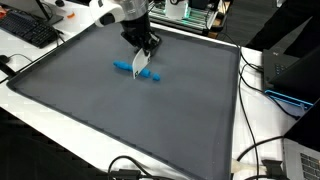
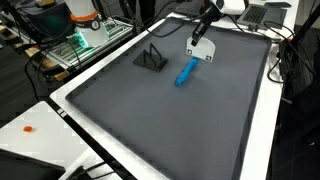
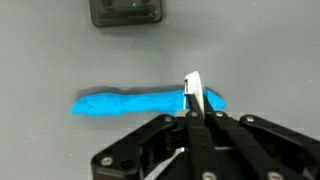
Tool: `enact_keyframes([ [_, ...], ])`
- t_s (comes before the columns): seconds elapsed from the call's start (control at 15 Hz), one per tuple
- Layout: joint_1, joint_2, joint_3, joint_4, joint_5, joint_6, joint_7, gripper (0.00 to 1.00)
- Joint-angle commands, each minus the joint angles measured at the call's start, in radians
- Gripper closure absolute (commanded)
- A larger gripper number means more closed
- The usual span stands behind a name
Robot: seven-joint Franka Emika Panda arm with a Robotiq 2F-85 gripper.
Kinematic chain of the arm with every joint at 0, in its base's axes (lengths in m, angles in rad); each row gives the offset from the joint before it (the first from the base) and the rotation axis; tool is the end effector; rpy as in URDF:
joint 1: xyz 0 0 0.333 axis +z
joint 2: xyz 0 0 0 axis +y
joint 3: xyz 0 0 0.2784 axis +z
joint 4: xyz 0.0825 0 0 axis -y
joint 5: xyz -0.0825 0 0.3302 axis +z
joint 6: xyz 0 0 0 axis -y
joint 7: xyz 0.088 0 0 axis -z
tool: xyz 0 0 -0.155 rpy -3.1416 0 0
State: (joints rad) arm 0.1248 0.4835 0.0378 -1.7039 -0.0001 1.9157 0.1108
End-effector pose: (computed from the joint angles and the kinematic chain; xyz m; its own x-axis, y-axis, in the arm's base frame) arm 0.5555 0.0902 0.2447 0.9622 0.0464 -0.2683 0.0516 -0.9986 0.0123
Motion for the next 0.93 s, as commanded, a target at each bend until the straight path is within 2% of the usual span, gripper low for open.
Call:
enact_keyframes([
  [0.0, -0.011, -0.006, -0.004, -0.014, -0.021, -0.002, -0.012, 0.99],
  [0.87, -0.014, 0.038, -0.006, -0.025, -0.053, 0.018, -0.035, 0.99],
])
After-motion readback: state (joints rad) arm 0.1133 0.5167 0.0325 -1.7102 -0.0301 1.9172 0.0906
